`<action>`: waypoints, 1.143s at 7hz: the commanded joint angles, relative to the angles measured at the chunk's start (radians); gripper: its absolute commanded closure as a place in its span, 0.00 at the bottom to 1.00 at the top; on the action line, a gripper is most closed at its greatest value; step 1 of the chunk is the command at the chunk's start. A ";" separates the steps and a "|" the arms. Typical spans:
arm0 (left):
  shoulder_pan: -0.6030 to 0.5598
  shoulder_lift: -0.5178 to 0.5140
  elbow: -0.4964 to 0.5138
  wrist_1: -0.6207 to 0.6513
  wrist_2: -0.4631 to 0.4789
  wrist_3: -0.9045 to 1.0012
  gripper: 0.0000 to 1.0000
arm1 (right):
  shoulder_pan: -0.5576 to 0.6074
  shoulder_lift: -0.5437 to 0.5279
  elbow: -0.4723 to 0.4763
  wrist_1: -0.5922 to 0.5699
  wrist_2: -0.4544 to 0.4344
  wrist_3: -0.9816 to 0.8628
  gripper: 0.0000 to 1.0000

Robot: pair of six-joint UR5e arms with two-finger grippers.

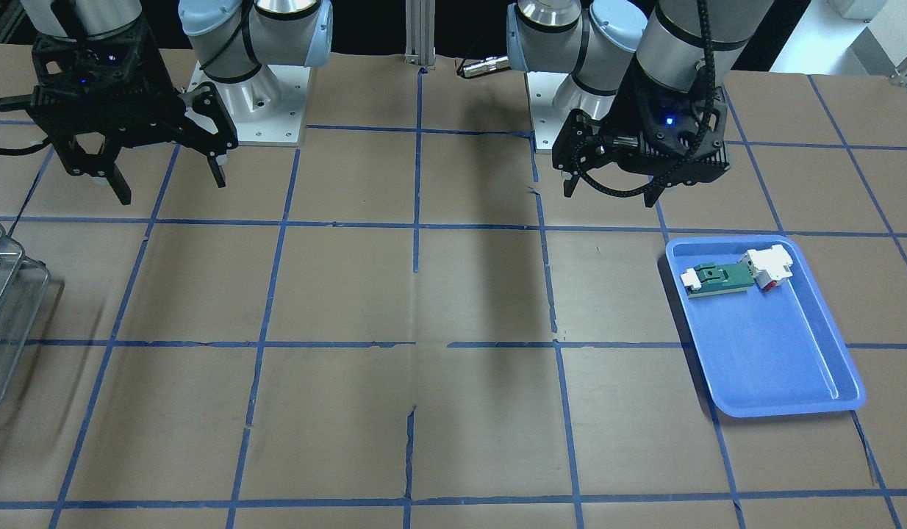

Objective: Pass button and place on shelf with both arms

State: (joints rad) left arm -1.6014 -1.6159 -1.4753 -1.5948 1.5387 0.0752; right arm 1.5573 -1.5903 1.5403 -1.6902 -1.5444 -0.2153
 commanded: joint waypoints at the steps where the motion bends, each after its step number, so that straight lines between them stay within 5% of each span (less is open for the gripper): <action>1: 0.000 -0.001 0.003 -0.001 0.000 0.000 0.00 | 0.009 0.065 -0.062 0.099 -0.023 0.286 0.00; 8: 0.000 0.002 0.004 -0.001 -0.003 0.002 0.00 | 0.003 0.066 -0.035 0.113 -0.023 0.337 0.00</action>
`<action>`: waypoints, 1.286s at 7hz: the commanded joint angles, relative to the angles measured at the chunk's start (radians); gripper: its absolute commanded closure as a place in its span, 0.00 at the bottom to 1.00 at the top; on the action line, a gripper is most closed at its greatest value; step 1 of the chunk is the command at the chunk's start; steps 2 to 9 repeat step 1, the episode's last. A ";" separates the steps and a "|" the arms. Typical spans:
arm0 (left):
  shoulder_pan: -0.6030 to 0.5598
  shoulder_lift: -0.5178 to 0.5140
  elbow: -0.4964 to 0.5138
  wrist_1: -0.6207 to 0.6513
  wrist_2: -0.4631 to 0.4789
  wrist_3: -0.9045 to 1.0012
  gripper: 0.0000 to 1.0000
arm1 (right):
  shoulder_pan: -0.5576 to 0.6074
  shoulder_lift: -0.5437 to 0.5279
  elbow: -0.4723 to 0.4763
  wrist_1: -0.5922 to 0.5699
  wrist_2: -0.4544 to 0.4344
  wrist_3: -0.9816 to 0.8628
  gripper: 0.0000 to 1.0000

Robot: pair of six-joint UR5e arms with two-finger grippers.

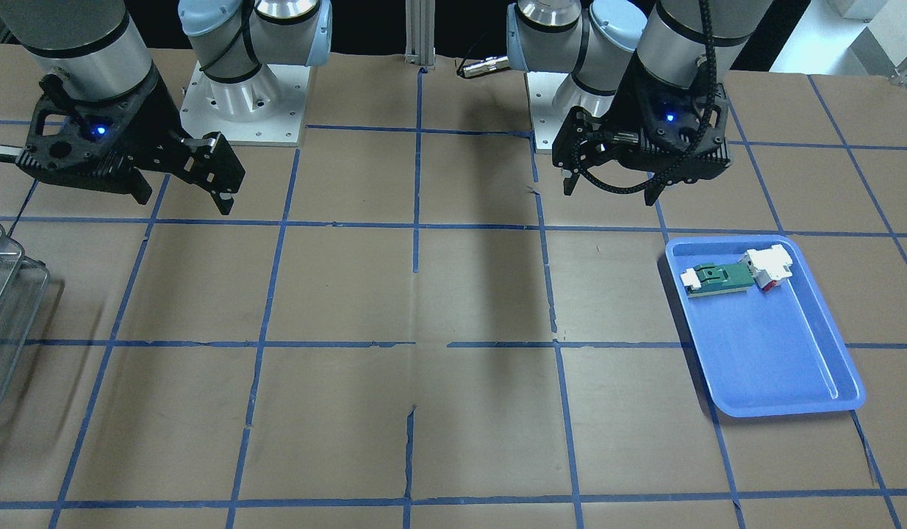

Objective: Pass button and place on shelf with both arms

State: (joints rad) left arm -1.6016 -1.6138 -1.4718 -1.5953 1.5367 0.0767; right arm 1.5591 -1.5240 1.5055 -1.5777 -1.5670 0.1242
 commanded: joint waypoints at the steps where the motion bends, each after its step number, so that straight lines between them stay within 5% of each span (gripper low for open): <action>1: 0.000 0.002 -0.002 -0.002 0.002 0.000 0.00 | -0.001 -0.005 0.004 0.001 -0.001 -0.003 0.00; 9: 0.000 0.002 -0.002 -0.002 0.002 0.000 0.00 | -0.001 -0.005 0.004 0.001 -0.001 -0.003 0.00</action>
